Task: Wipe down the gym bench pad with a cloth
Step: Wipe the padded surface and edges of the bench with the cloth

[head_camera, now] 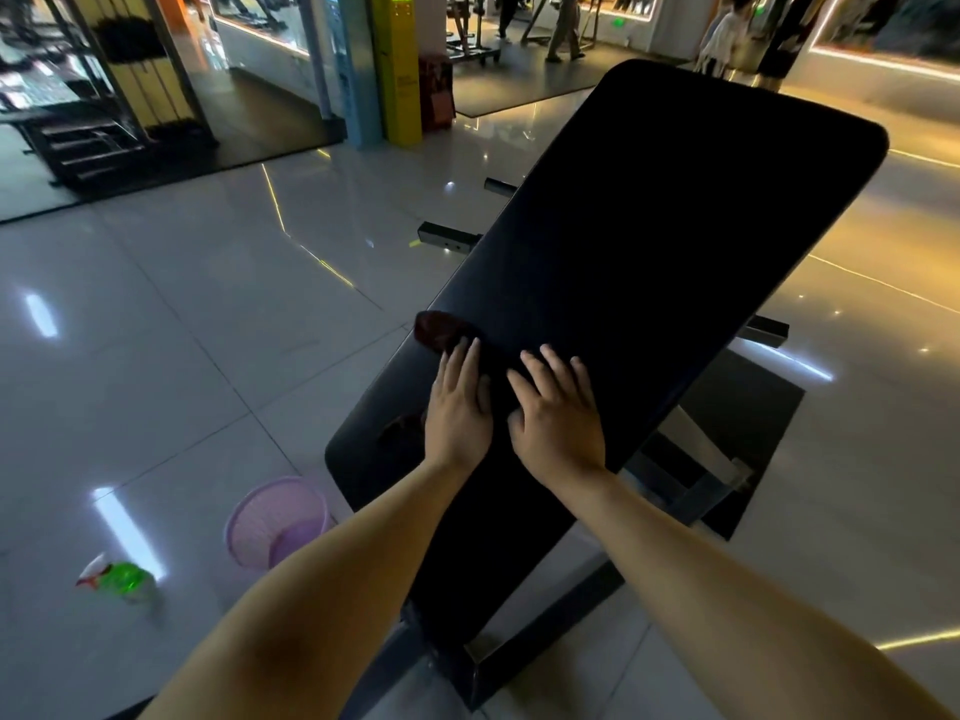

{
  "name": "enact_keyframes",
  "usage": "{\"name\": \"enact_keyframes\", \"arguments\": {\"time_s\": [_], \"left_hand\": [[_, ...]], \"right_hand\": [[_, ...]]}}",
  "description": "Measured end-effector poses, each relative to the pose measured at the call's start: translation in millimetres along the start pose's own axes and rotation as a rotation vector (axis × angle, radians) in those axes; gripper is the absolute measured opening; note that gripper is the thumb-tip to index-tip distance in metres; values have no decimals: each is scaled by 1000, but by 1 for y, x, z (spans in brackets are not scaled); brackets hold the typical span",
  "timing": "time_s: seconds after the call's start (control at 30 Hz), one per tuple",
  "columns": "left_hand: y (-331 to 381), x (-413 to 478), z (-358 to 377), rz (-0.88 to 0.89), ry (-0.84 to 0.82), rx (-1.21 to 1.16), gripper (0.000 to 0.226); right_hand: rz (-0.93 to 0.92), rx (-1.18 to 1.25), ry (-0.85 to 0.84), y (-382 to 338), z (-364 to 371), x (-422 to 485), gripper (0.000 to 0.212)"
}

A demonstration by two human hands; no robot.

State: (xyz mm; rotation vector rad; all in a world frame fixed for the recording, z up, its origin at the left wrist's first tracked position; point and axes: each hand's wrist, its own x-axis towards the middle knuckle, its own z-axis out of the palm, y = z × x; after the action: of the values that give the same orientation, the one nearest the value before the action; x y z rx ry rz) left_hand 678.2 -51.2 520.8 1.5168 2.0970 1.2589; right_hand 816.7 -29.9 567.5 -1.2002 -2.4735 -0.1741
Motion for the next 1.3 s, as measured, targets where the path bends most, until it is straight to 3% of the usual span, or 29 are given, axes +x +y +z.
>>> {"name": "enact_keyframes", "arguments": {"time_s": [0.2, 0.4, 0.47, 0.63, 0.7, 0.9, 1.1, 1.17, 1.3], "left_hand": [[-54, -60, -7, -226, 71, 23, 52], [-29, -56, -4, -445, 156, -169, 53], [-14, -42, -3, -411, 157, -198, 54], [28, -8, 6, -73, 21, -141, 50], [27, -7, 11, -35, 7, -105, 50], [-14, -70, 18, -256, 154, -32, 50], [10, -99, 24, -447, 238, -148, 49], [29, -87, 23, -439, 232, -187, 49], [75, -53, 34, -241, 168, -197, 51]], "right_hand": [[-39, -4, 24, 1, 3, -5, 49], [-47, 6, -5, 1, 3, -5, 50], [-49, 23, -1, 2, 4, -5, 51], [-87, 142, 31, 10, 1, -6, 51], [-89, 195, 53, 14, 1, -9, 52], [-166, 124, -9, 20, 1, -22, 41], [-219, 53, -78, 27, -11, -43, 44], [-203, 50, -81, 34, -20, -44, 45], [-151, 33, -25, 63, -37, -44, 47]]}}
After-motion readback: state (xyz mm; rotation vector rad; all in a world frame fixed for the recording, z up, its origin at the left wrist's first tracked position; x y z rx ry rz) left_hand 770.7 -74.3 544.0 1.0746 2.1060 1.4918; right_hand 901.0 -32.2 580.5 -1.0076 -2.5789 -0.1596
